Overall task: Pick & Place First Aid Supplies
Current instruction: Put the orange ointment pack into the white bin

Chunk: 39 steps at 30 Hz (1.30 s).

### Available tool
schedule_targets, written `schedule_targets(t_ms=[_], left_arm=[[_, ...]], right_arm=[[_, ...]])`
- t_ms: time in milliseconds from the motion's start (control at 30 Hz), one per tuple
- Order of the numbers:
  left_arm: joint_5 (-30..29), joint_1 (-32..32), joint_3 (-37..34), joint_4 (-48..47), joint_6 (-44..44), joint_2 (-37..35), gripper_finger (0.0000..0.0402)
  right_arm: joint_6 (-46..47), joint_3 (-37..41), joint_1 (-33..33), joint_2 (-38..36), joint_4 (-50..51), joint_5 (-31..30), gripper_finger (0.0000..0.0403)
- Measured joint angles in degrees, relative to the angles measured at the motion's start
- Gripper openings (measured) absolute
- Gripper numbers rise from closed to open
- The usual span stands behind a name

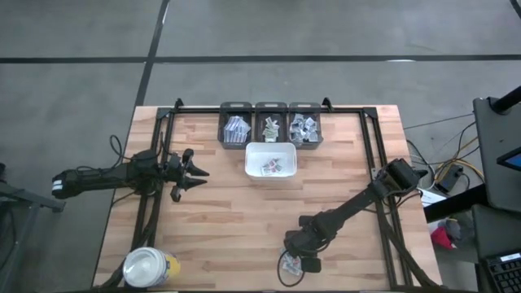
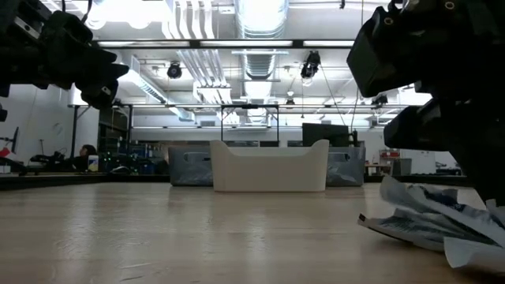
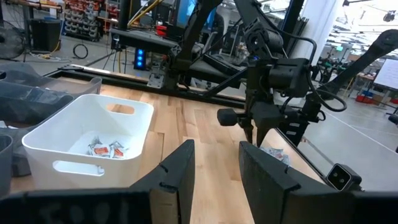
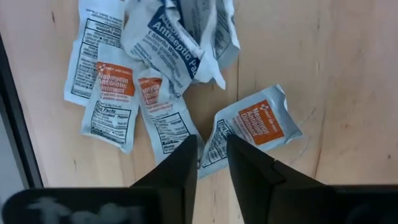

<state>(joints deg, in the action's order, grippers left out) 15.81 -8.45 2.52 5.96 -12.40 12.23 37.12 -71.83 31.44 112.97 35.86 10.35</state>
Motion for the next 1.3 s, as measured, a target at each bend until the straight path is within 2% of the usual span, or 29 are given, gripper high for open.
schedule_targets(t_ms=[300, 633, 800, 900, 1067, 1167, 1300], left_arm=[[0.00, 0.00, 0.00, 0.01, 0.00, 0.00, 0.0120], [0.00, 0.00, 0.00, 0.00, 0.02, 0.00, 0.0120], [-0.02, -0.02, 0.00, 0.01, 0.11, 0.00, 0.0120], [-0.02, -0.06, 0.00, 0.02, 0.33, 0.02, 0.0119], [-0.04, -0.04, 0.00, 0.01, 0.37, 0.04, 0.0120], [-0.05, -0.04, 0.00, 0.02, 0.42, 0.04, 0.0120], [-0.04, -0.04, 0.00, 0.04, 0.42, 0.02, 0.0119]], right_arm=[[-0.09, -0.07, 0.02, 0.00, 0.36, 0.57, 0.0042], [0.39, 0.02, 0.07, -0.50, 4.00, 12.06, 0.0011], [0.42, 0.02, -0.22, -3.62, 6.39, 12.19, 0.0009], [0.50, -0.47, -0.96, -6.17, 7.03, 9.71, 0.0009], [-2.80, -3.90, -3.00, -9.79, 9.13, -1.21, 0.0009], [-8.39, -6.57, -4.92, -11.00, 10.31, -6.69, 0.0009], [-19.94, -10.03, -8.05, -11.34, 12.83, -10.77, 0.0009]])
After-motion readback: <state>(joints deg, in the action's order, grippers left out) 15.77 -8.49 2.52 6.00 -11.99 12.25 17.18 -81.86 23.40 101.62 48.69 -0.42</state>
